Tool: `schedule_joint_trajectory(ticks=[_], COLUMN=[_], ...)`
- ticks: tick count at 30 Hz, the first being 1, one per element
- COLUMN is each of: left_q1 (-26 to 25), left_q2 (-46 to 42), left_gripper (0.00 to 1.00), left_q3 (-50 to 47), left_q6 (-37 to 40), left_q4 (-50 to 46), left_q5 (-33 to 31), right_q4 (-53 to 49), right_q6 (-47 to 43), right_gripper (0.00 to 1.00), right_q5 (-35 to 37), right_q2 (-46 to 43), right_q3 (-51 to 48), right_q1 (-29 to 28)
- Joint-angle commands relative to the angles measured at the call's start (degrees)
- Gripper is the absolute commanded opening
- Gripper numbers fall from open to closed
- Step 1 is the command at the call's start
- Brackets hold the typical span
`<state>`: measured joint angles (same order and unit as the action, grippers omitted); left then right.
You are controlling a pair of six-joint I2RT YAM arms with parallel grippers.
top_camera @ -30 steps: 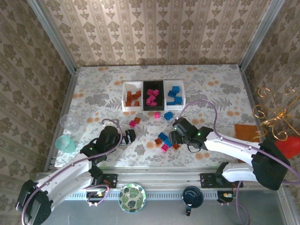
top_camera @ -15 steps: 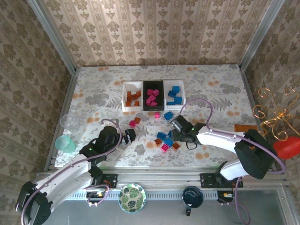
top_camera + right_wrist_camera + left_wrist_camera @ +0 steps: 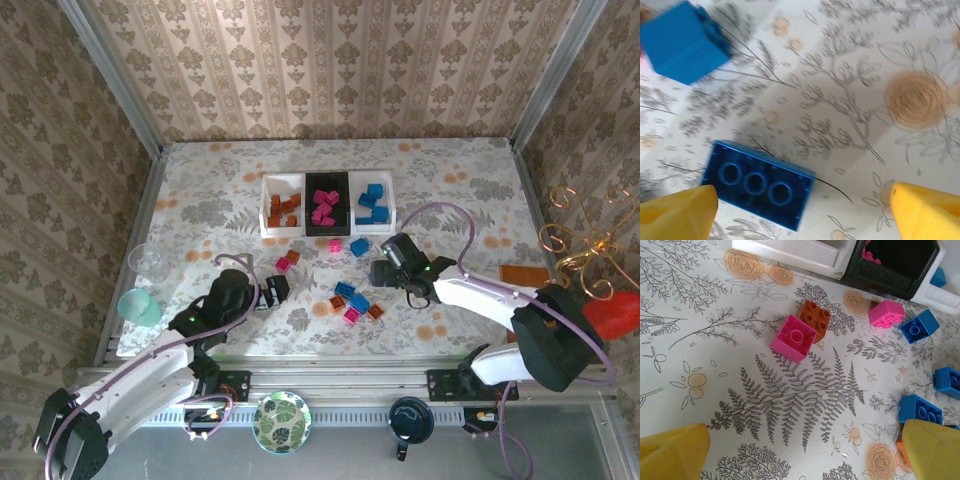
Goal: Sort the legos into containers by color
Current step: Pick up the lego from the center of the table.
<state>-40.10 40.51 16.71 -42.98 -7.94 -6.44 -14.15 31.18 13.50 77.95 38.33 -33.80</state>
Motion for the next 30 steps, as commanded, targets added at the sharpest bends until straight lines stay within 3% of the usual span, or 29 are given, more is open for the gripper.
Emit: schedule_joint_trajectory(ticks=[1, 5, 10, 16, 30], left_q1=[0.3, 0.5, 0.6, 0.8, 1.2], left_q2=[0.3, 1.3, 1.3, 1.2, 1.2], left_gripper=[1.00, 1.00, 1.00, 1.00, 1.00], left_q3=[-1.4, -1.3, -1.5, -1.7, -1.6], left_q6=[-1.5, -1.7, -1.7, -1.7, -1.0], left_q4=[0.6, 0.9, 0.0, 0.5, 0.8], left_q5=[-0.5, -0.1, 0.0, 0.1, 1.5], right_q4=[1.1, 2.2, -3.3, -3.0, 3.8], right_q6=[-5.0, -6.8, -3.2, 0.0, -2.9], right_gripper=[0.92, 0.92, 0.93, 0.93, 0.70], right_q5=[-3.1, -5.2, 1.8, 2.9, 1.4], right_q2=[2.7, 6.7, 11.7, 14.9, 10.7], right_q3=[2.6, 4.5, 7.8, 7.4, 4.9], right_q1=[-0.4, -0.6, -3.0, -4.4, -4.4])
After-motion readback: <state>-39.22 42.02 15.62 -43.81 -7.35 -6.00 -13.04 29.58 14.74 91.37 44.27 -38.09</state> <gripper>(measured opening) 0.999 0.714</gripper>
